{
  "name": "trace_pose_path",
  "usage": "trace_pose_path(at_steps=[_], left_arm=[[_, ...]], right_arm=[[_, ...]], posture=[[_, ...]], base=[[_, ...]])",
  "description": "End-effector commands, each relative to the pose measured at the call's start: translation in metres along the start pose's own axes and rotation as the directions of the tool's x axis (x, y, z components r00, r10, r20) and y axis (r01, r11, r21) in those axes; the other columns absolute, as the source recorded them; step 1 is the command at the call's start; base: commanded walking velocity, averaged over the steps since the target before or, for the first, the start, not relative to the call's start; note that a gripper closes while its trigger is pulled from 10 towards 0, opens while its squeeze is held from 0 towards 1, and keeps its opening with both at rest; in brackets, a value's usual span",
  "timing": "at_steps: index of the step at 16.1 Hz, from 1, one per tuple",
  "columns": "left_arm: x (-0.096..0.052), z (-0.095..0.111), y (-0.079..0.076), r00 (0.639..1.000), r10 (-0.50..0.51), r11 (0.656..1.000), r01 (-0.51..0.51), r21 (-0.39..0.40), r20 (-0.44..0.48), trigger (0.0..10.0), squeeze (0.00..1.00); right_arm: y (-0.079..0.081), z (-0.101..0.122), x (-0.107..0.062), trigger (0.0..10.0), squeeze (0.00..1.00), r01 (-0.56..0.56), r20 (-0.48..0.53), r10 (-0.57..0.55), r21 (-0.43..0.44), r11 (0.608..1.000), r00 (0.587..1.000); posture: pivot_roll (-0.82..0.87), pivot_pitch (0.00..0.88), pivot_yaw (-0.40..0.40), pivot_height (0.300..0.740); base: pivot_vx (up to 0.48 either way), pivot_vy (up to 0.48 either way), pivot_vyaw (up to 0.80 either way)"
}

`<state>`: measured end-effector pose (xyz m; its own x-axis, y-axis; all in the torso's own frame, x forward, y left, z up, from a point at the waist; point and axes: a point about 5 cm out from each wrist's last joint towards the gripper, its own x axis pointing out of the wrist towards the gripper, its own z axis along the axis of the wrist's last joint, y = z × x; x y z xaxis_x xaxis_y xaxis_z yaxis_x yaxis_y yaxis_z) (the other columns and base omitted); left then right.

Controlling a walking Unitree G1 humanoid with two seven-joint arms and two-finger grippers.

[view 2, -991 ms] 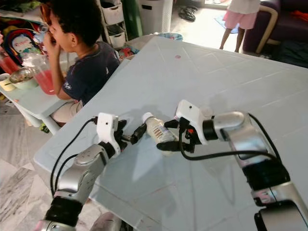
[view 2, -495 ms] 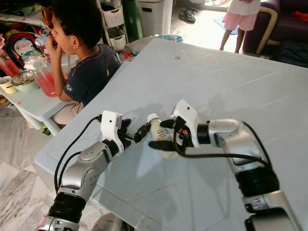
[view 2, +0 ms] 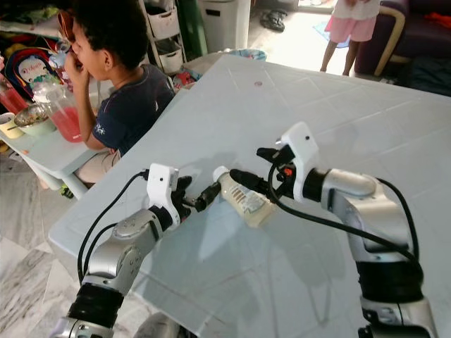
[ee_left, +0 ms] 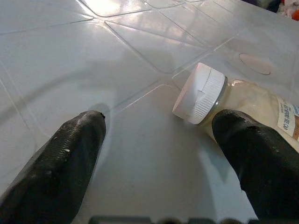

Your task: Restocking fridge

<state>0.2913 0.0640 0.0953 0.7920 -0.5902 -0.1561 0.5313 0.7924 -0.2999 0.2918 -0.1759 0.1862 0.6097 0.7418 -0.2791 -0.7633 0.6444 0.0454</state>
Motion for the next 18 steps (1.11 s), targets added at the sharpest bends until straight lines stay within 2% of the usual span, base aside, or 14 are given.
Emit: trace_pose_path(at_steps=[1, 3, 4, 7, 8, 10, 12, 13, 15, 16, 17, 18], left_arm=[[0.001, 0.003, 0.000, 1.000, -0.012, 1.000, 0.012, 0.006, -0.003, 10.0, 0.00], [0.002, 0.004, -0.001, 1.000, -0.018, 1.000, 0.018, 0.006, 0.001, 10.0, 0.00], [0.002, 0.004, -0.002, 1.000, -0.018, 1.000, 0.018, 0.005, 0.003, 10.0, 0.00], [0.001, 0.003, -0.002, 1.000, -0.013, 1.000, 0.013, 0.002, 0.006, 10.0, 0.00], [0.000, 0.003, -0.002, 1.000, -0.011, 1.000, 0.011, 0.003, 0.005, 10.0, 0.00], [0.000, 0.004, -0.001, 1.000, -0.010, 1.000, 0.010, 0.008, 0.007, 10.0, 0.00], [0.001, 0.005, 0.000, 1.000, -0.007, 1.000, 0.007, 0.013, 0.009, 10.0, 0.00], [0.001, 0.006, 0.000, 1.000, -0.007, 1.000, 0.007, 0.015, 0.011, 10.0, 0.00], [0.001, 0.006, 0.000, 1.000, -0.006, 1.000, 0.006, 0.019, 0.011, 10.0, 0.00], [-0.001, 0.005, 0.002, 1.000, -0.003, 0.999, 0.003, 0.037, 0.009, 10.0, 0.00], [-0.002, 0.006, 0.005, 1.000, 0.012, 0.999, -0.013, 0.051, 0.015, 10.0, 0.00], [-0.006, 0.008, 0.011, 0.998, 0.051, 0.997, -0.053, 0.061, 0.034, 10.0, 0.00]], right_arm=[[0.003, -0.003, -0.005, 10.0, 1.00, -0.020, -0.021, 0.021, 0.047, 0.999, 1.000], [0.008, -0.016, -0.011, 10.0, 1.00, -0.087, -0.081, 0.102, 0.170, 0.982, 0.991], [0.011, -0.025, -0.015, 10.0, 1.00, -0.111, -0.104, 0.143, 0.264, 0.958, 0.984], [0.019, -0.033, -0.013, 10.0, 1.00, -0.139, -0.113, 0.188, 0.344, 0.929, 0.976], [0.023, -0.035, -0.010, 10.0, 1.00, -0.155, -0.097, 0.205, 0.378, 0.913, 0.974], [0.029, -0.030, -0.006, 10.0, 0.91, -0.196, -0.039, 0.237, 0.443, 0.875, 0.971], [0.032, -0.028, -0.002, 10.0, 0.89, -0.231, 0.040, 0.247, 0.525, 0.819, 0.968], [0.032, -0.029, -0.003, 10.0, 0.89, -0.224, 0.044, 0.237, 0.529, 0.818, 0.970], [0.026, -0.035, -0.010, 10.0, 0.86, -0.144, -0.024, 0.181, 0.502, 0.853, 0.983], [0.019, -0.034, -0.020, 10.0, 0.60, -0.032, -0.119, 0.091, 0.424, 0.905, 0.989], [0.015, -0.031, -0.025, 10.0, 0.00, 0.031, -0.142, 0.023, 0.373, 0.927, 0.990], [0.012, -0.026, -0.030, 10.0, 0.00, 0.084, -0.138, -0.043, 0.309, 0.947, 0.990]], posture=[[-0.08, 0.080, 0.101, 0.740], [-0.08, 0.079, 0.096, 0.740], [-0.08, 0.078, 0.091, 0.740], [-0.07, 0.075, 0.086, 0.740], [-0.07, 0.074, 0.087, 0.740], [-0.07, 0.072, 0.088, 0.740], [-0.07, 0.071, 0.088, 0.740], [-0.07, 0.070, 0.089, 0.740], [-0.07, 0.071, 0.090, 0.740], [-0.08, 0.073, 0.089, 0.740], [-0.08, 0.075, 0.091, 0.740], [-0.09, 0.078, 0.094, 0.740]], base=[[0.000, 0.000, 0.00], [0.000, 0.000, 0.00], [0.000, 0.000, 0.00], [0.000, 0.000, 0.00], [0.000, 0.000, 0.00], [0.000, 0.000, 0.00], [0.000, 0.000, 0.00], [0.000, 0.000, 0.00], [0.000, 0.000, 0.00], [0.000, 0.000, 0.00], [0.000, 0.000, 0.00], [0.000, 0.000, 0.00]])
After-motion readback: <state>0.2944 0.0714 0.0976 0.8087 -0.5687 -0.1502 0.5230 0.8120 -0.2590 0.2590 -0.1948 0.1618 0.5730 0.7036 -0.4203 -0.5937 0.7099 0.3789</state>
